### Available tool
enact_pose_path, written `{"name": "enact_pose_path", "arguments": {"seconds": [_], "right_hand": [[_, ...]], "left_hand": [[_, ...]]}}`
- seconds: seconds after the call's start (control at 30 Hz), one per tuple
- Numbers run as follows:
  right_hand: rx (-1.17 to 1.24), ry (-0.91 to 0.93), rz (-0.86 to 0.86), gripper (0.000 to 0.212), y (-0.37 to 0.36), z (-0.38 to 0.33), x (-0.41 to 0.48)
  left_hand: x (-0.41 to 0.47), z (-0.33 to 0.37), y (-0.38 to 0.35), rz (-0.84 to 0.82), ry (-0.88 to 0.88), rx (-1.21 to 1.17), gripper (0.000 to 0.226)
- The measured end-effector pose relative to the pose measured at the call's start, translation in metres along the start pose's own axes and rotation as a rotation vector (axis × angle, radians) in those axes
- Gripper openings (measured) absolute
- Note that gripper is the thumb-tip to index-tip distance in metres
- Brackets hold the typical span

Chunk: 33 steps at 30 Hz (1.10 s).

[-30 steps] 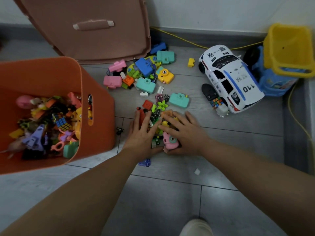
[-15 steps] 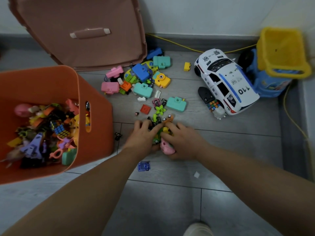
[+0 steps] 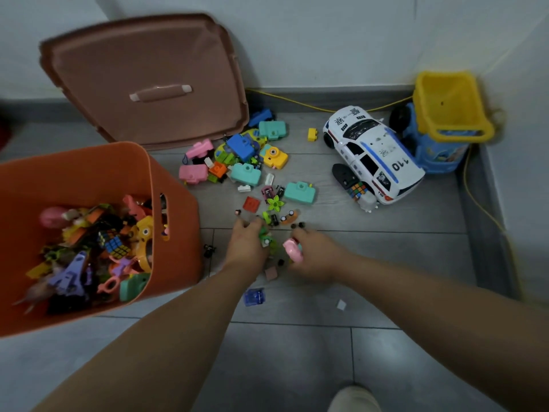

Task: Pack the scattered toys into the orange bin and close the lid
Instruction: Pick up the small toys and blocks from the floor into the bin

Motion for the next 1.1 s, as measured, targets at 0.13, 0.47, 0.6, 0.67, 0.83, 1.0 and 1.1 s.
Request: {"name": "enact_pose_path", "arguments": {"seconds": [0.13, 0.47, 0.6, 0.67, 0.83, 1.0, 1.1], "right_hand": [[0.032, -0.068, 0.057, 0.045, 0.023, -0.003, -0.018], [-0.101, -0.059, 0.056, 0.036, 0.099, -0.066, -0.067], [-0.095, -0.012, 0.113, 0.034, 0.124, -0.124, -0.073], [-0.064, 0.021, 0.142, 0.033, 0.132, -0.151, -0.072], [-0.080, 0.117, 0.262, 0.031, 0.148, -0.225, -0.059], [-0.072, 0.221, 0.316, 0.034, 0.142, -0.292, -0.038], [-0.100, 0.225, 0.364, 0.036, 0.135, -0.326, -0.023]], "left_hand": [[-0.008, 0.011, 0.027, 0.034, -0.013, -0.029, 0.043], [-0.043, 0.049, 0.124, 0.100, -0.119, -0.111, 0.041], [-0.060, 0.061, 0.173, 0.105, -0.190, -0.125, 0.037], [-0.072, 0.064, 0.198, 0.118, -0.232, -0.124, 0.037], [-0.109, 0.036, 0.289, 0.218, -0.233, -0.071, 0.035], [-0.126, -0.016, 0.357, 0.292, -0.134, -0.103, 0.031], [-0.129, -0.049, 0.373, 0.334, -0.073, -0.157, 0.029]]}}
Point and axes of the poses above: each hand's wrist, its own x-axis towards the middle knuckle, its own y-axis out of the back of the hand, z = x × y, the point moved 7 cm from there along x, towards the middle knuckle, and after that the axes turned 5 degrees about -z, right-handed, at the moved point
